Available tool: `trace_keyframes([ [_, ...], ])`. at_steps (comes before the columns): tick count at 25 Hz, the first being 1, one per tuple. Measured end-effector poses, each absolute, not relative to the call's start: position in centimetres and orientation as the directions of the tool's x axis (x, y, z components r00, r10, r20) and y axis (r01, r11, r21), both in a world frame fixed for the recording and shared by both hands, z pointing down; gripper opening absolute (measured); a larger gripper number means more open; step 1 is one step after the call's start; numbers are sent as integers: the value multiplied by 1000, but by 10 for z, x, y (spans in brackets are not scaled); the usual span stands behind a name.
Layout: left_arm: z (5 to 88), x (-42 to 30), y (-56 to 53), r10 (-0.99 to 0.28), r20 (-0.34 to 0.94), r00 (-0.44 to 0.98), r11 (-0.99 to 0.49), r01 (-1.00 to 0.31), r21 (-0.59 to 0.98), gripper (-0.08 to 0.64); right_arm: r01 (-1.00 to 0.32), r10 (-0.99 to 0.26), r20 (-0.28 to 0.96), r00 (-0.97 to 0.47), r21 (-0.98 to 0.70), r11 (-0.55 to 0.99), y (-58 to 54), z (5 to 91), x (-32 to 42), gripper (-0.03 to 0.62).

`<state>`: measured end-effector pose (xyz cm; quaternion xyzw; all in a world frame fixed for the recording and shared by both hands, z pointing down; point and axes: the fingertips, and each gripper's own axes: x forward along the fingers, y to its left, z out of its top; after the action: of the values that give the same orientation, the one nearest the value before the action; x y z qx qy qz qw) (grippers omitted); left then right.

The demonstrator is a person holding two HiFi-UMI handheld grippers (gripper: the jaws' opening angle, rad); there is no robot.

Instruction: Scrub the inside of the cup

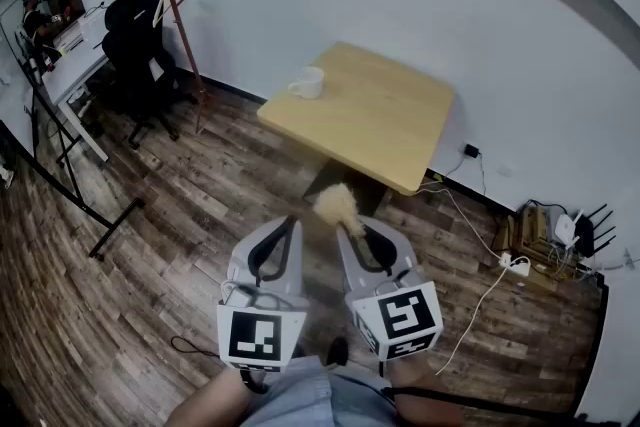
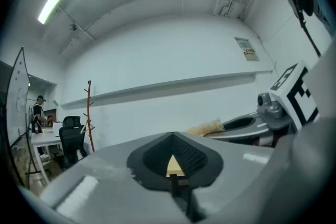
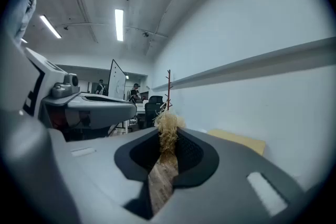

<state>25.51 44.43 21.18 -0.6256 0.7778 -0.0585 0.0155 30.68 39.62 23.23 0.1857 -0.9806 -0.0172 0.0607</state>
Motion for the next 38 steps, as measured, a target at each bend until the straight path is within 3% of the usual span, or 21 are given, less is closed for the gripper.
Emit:
trace_keyframes([
  [21, 238, 273, 424, -961, 96, -259, 253, -965, -65, 20, -319, -313, 126, -941, -26, 947, 366, 254, 322, 64],
  [29, 264, 227, 411, -961, 141, -238, 238, -971, -17, 20, -331, -320, 183, -929, -33, 943, 356, 282, 285, 64],
  [38, 239, 124, 361, -985, 52, -163, 164, -986, 8, 20, -383, -370, 201, -907, -25, 924, 310, 269, 189, 64],
])
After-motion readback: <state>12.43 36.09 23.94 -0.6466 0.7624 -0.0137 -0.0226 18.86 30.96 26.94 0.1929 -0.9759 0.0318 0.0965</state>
